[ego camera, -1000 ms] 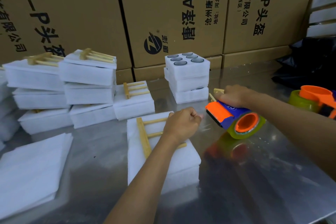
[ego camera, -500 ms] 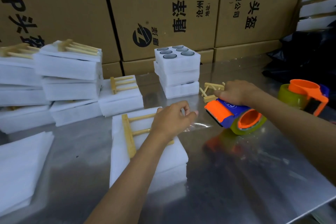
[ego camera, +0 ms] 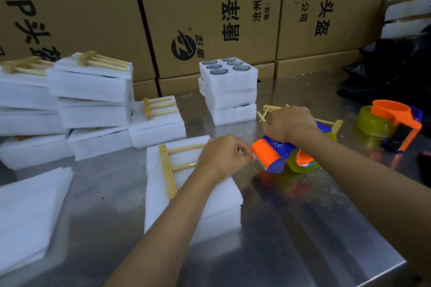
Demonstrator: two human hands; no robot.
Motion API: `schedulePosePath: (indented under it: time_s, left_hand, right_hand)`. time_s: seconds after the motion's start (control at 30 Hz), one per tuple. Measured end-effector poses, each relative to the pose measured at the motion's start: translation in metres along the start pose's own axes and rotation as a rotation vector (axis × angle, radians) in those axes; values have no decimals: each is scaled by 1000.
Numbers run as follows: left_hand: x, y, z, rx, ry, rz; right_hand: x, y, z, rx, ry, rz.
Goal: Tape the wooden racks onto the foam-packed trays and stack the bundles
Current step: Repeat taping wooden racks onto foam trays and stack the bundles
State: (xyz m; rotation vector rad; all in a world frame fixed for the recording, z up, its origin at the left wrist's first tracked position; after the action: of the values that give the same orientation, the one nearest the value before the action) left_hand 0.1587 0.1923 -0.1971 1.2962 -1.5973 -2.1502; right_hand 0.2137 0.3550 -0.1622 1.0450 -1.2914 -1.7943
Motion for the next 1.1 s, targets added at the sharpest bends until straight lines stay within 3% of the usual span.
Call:
schedulePosePath:
  time_s: [0.3,0.57,0.83,1.1]
  left_hand:
    - [-1,-4,1,-11,-43,19]
    - [2,0,3,-70,42,1]
    - [3,-3,7,-29,72,-29]
    - [-2,2,-1,-35,-42,-96]
  right_hand:
    - [0,3,-4,-20,-86,-20]
    - [-10,7,-13,-53,-69,70]
    - [-31,8,-25,-125,-98,142]
    - [-15,12,-30,-108,-96,92]
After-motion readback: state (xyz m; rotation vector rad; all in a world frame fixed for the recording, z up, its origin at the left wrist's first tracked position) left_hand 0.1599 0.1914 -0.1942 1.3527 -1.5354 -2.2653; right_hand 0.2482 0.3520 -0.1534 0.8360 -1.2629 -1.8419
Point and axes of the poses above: each hand's wrist, its own z-axis towards the middle knuckle, its own y-axis out of the back of the hand, x = y × z, the point moved 6 cm from there along z, towards the middle knuckle, and after that the axes turned 11 degrees about y, right-handed, at the moved point
